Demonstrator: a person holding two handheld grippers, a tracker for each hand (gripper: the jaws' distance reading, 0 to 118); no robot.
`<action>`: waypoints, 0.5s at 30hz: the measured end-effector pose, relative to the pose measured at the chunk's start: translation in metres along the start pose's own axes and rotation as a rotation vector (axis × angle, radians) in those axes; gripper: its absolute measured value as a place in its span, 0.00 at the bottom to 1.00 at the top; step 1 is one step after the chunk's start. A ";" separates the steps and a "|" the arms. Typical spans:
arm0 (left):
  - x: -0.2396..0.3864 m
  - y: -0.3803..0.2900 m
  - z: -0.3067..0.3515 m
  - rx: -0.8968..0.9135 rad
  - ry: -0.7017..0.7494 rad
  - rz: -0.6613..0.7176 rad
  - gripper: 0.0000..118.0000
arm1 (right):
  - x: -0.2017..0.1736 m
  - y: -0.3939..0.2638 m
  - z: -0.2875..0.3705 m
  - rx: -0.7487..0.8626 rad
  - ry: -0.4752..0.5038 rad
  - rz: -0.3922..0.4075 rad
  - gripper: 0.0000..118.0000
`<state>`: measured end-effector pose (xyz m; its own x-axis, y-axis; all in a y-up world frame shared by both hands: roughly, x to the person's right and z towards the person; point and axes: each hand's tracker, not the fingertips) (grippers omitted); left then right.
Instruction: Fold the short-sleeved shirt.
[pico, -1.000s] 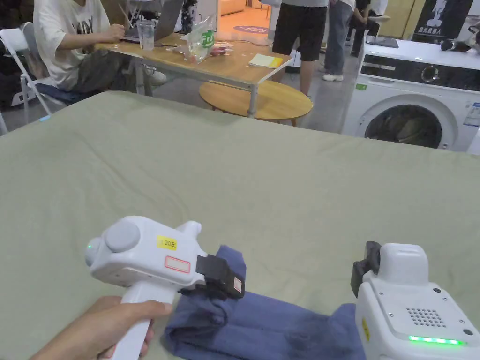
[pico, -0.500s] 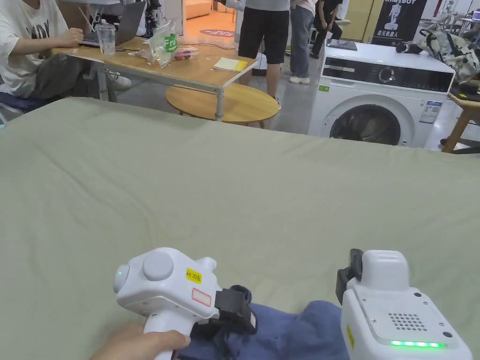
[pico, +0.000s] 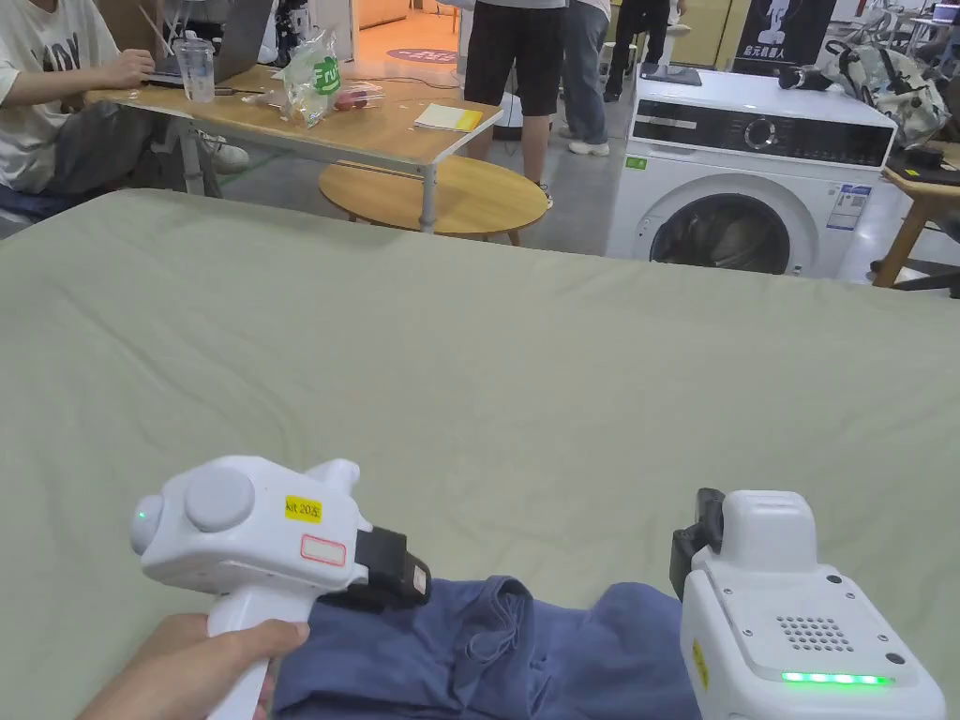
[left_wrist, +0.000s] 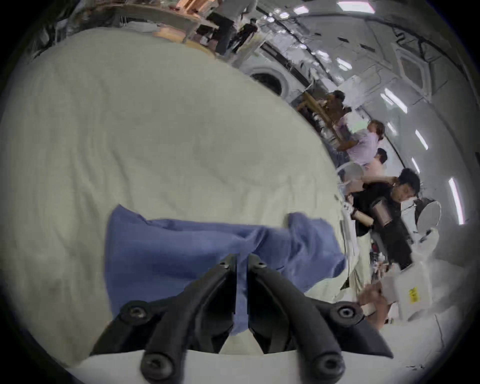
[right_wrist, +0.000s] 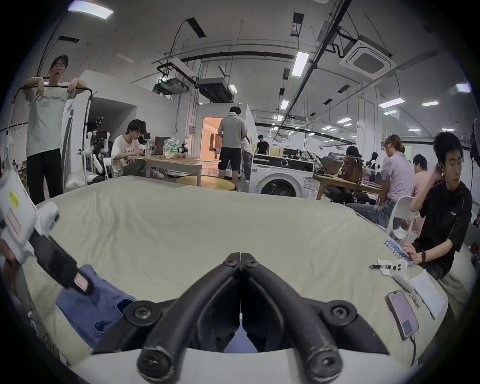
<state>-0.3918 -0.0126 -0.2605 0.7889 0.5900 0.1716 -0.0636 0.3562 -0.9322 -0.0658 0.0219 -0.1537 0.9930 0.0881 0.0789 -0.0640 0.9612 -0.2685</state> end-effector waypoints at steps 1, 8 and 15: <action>-0.002 -0.004 -0.013 -0.047 -0.029 0.001 0.02 | 0.000 -0.001 0.000 -0.002 -0.001 0.002 0.00; 0.015 -0.038 -0.071 -0.186 -0.267 0.016 0.01 | 0.005 -0.005 0.000 -0.011 -0.003 0.002 0.00; 0.009 -0.044 -0.094 -0.172 -0.250 0.070 0.00 | 0.009 -0.009 0.000 -0.017 -0.005 -0.003 0.00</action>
<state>-0.3239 -0.0914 -0.2476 0.6101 0.7763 0.1583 0.0088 0.1931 -0.9811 -0.0565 0.0143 -0.1504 0.9926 0.0863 0.0850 -0.0588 0.9568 -0.2846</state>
